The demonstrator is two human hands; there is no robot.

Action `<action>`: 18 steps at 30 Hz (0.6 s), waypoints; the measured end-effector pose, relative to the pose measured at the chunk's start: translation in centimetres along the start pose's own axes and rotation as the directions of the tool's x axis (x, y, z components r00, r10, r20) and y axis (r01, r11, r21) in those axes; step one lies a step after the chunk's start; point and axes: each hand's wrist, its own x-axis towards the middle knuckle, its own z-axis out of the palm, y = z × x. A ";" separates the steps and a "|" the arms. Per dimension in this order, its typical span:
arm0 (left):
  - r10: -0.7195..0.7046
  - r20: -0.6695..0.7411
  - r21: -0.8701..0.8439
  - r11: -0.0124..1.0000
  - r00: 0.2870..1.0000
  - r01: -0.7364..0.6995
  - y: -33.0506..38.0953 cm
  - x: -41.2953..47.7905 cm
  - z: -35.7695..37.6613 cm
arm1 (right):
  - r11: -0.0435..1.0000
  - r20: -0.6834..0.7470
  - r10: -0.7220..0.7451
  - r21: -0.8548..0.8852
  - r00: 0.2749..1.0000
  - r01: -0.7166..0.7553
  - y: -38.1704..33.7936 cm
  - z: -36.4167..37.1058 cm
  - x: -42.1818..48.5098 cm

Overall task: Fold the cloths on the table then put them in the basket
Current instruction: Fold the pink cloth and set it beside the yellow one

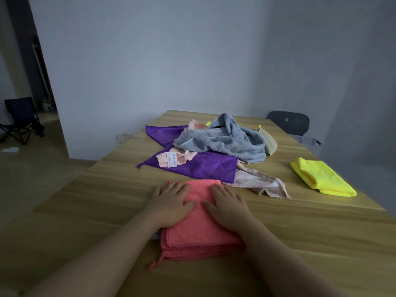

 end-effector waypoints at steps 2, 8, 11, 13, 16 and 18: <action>-0.056 0.022 0.022 0.998 0.998 0.055 -1.0 0.4 0.2 | 1.000 0.037 0.026 -0.015 0.999 -0.026 0.5 0.9 0.3; -0.063 -0.057 -0.030 0.998 0.996 0.061 -1.9 0.7 0.0 | 0.997 -0.040 0.071 0.029 0.997 -0.070 0.6 1.5 0.7; -0.069 -0.260 -0.165 0.986 0.963 0.026 -1.6 -0.6 0.1 | 0.974 -0.173 0.138 0.202 0.975 -0.102 1.0 1.0 0.0; -0.091 -0.418 -0.315 0.948 0.904 -0.050 -1.4 -1.8 -0.3 | 0.918 -0.270 0.186 0.391 0.945 -0.069 1.4 0.7 -0.8; 0.009 -0.572 -0.364 0.893 0.820 -0.264 -1.5 -3.9 -0.5 | 0.836 -0.329 0.152 0.546 0.932 0.056 2.2 0.0 -2.8; 0.203 -0.492 -0.329 0.857 0.847 -0.396 -1.6 -5.4 -0.5 | 0.843 -0.281 0.025 0.522 0.959 0.131 2.8 -0.5 -4.3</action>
